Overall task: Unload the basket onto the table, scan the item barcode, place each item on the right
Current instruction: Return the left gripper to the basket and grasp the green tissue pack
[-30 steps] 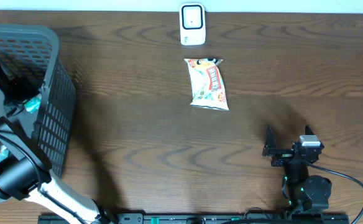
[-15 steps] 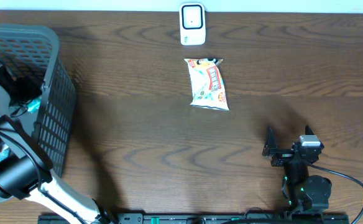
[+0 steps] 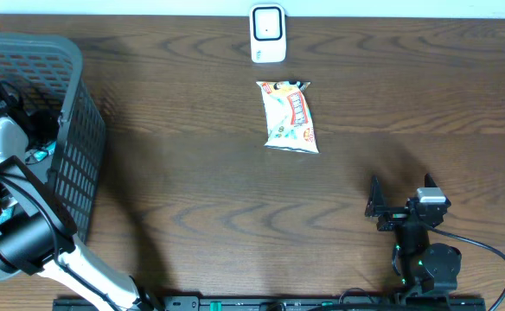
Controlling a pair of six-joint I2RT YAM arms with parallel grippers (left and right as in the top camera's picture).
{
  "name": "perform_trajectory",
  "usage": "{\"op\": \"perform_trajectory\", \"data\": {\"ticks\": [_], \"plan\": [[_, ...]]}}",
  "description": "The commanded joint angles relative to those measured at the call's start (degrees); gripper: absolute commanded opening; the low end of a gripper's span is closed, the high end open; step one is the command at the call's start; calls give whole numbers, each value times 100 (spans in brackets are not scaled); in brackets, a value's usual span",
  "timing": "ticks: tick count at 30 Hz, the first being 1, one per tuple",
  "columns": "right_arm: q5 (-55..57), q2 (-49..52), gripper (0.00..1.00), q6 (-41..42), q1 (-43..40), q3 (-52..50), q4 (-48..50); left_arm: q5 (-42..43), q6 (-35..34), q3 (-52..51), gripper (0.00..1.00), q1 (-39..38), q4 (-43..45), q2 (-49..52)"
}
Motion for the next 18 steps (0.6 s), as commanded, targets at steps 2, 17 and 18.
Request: {"op": "perform_trajectory", "data": {"ticks": [2,17,18], "plan": [[9,-15,99,39,-24,-9,-24,-192,-66,-236,70,9,-13,55],[11,-15,99,37,-24,-11,-24,-162,-1228,-234,10,9,-409,-1447],[11,-15,99,37,-24,-11,-24,-140,-1449,-234,10,9,-437,-1899]]}}
